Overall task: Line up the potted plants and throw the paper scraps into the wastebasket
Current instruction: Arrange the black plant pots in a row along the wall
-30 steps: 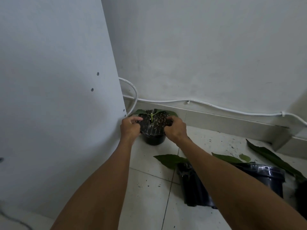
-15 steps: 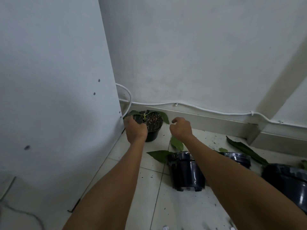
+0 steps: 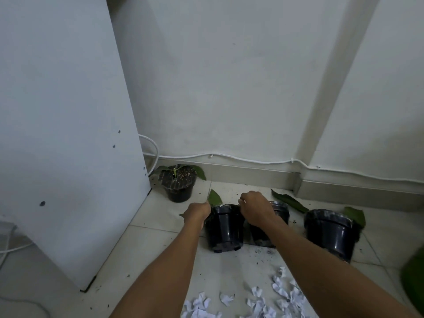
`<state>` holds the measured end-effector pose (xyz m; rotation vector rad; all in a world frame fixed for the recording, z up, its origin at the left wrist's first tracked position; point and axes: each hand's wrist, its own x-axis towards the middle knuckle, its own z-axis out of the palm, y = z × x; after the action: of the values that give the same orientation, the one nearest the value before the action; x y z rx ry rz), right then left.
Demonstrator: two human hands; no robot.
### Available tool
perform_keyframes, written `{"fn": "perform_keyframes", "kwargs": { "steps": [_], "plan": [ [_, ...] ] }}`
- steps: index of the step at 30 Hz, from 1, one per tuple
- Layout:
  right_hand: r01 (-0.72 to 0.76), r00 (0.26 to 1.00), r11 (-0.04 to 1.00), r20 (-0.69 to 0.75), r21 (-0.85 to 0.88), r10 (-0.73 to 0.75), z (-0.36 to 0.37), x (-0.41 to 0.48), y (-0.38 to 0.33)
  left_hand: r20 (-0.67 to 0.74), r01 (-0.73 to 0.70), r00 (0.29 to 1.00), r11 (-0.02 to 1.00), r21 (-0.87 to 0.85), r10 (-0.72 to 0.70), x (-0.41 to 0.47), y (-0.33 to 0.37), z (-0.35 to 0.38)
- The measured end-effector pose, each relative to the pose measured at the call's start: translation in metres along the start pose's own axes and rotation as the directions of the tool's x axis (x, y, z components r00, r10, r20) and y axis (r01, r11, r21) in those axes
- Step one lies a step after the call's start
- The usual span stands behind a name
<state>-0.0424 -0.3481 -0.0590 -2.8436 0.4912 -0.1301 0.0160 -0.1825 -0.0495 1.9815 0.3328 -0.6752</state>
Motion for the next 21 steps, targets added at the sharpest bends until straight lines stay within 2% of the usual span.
{"fn": "perform_keyframes", "kwargs": {
  "steps": [3, 8, 11, 14, 17, 21],
  "plan": [
    [0.044, 0.999, 0.999, -0.007, 0.027, -0.044, 0.012, -0.012, -0.007, -0.025, 0.018, 1.0, 0.999, -0.044, -0.019, 0.02, -0.008, 0.011],
    [-0.045, 0.996, 0.971, 0.091, 0.234, 0.024, 0.025, -0.016, -0.014, -0.015, 0.089, 0.995, 0.964, -0.251, -0.096, 0.032, -0.016, 0.018],
    [-0.117, 0.993, 0.941, 0.043, 0.318, 0.109, 0.027, -0.014, -0.022, -0.035, 0.083, 0.994, 0.907, -0.414, -0.107, 0.012, -0.013, 0.009],
    [-0.227, 0.966, 0.887, -0.023, 0.403, 0.258, 0.024, -0.01, -0.03, -0.06, 0.017, 0.997, 0.854, -0.52, -0.057, 0.007, -0.011, 0.006],
    [-0.337, 0.907, 0.773, -0.036, 0.538, 0.42, 0.018, -0.004, -0.032, -0.1, -0.079, 0.994, 0.864, -0.497, 0.033, 0.006, -0.004, 0.008],
    [-0.347, 0.85, 0.704, -0.109, 0.62, 0.516, 0.009, 0.005, -0.033, -0.087, -0.216, 0.976, 0.854, -0.472, 0.198, 0.013, 0.019, 0.01]
  ]
}}
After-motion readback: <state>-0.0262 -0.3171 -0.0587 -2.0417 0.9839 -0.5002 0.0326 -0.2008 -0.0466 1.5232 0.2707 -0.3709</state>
